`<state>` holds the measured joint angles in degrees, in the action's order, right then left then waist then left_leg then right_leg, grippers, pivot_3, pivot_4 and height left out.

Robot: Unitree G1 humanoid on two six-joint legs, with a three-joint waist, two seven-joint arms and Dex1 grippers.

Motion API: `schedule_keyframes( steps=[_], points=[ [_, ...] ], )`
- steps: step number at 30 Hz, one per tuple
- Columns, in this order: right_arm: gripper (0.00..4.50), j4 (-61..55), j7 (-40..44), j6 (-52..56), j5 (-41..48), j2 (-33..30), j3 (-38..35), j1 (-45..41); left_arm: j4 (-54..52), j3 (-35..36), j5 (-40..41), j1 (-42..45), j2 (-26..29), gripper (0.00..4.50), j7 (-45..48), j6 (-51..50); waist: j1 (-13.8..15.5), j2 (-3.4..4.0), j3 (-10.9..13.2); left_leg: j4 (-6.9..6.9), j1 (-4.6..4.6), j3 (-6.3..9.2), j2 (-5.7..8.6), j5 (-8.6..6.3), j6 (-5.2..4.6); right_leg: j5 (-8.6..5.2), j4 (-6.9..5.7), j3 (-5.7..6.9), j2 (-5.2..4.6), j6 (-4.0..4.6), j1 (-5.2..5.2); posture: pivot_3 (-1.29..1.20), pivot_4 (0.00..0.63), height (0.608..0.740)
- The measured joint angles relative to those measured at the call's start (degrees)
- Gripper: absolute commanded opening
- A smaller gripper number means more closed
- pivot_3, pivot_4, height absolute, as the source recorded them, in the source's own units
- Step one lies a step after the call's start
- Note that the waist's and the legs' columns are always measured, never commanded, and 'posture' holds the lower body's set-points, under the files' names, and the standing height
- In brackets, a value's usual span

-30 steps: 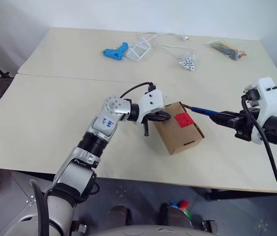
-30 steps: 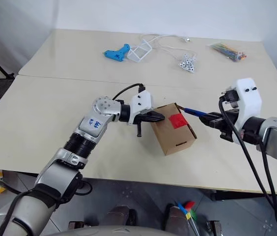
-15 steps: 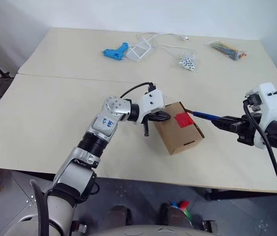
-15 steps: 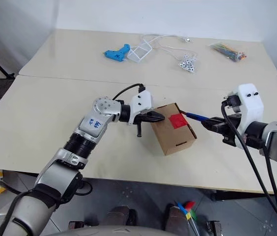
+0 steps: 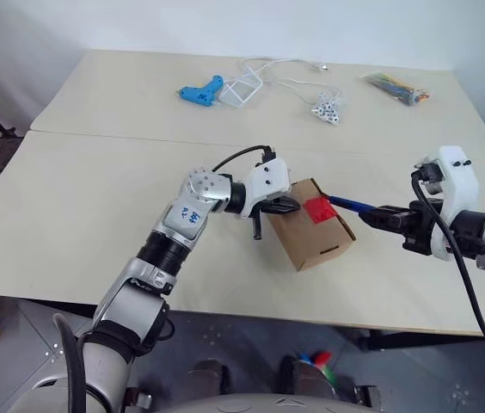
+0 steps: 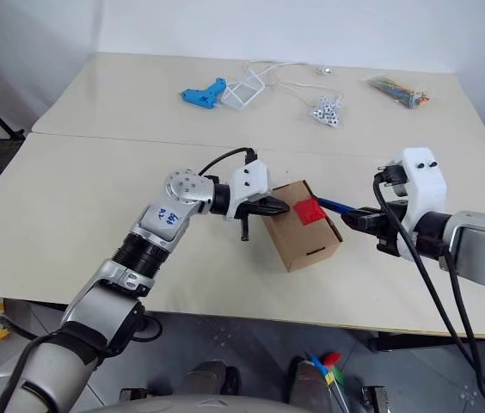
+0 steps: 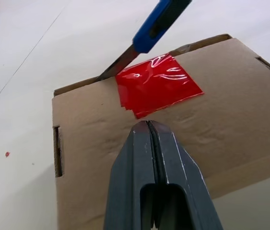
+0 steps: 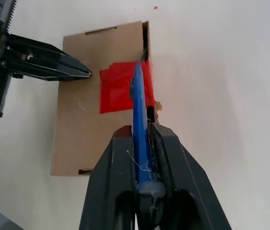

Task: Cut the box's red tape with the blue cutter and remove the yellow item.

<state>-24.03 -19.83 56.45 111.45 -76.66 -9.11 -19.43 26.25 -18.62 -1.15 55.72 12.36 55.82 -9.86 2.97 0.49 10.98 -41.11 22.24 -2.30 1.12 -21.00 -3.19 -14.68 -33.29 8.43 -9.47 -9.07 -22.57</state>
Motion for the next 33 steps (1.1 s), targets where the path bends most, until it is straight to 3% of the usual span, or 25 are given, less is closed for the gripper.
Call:
schedule_keyframes(
  steps=[10,33],
  points=[
    [0.19,2.8,3.3,4.2,0.2,-3.6,1.4,-1.2,-1.1,-0.6,-0.4,-0.3,-0.3,0.0,-0.7,-0.9,0.3,0.0,0.0,-0.04,0.01,0.04,0.02,-0.01,-0.01,0.0,0.0,0.0,-0.04,0.0,0.01,0.0,0.15,0.74],
    [0.18,2.0,13.8,6.2,0.2,-11.6,-5.2,11.2,-3.3,-1.0,-0.4,-1.4,-0.9,0.0,-2.0,-3.2,0.4,0.01,0.0,-0.09,0.0,0.08,0.02,-0.01,-0.02,0.0,-0.01,0.01,-0.08,0.01,0.07,0.0,0.15,0.74]
  ],
)
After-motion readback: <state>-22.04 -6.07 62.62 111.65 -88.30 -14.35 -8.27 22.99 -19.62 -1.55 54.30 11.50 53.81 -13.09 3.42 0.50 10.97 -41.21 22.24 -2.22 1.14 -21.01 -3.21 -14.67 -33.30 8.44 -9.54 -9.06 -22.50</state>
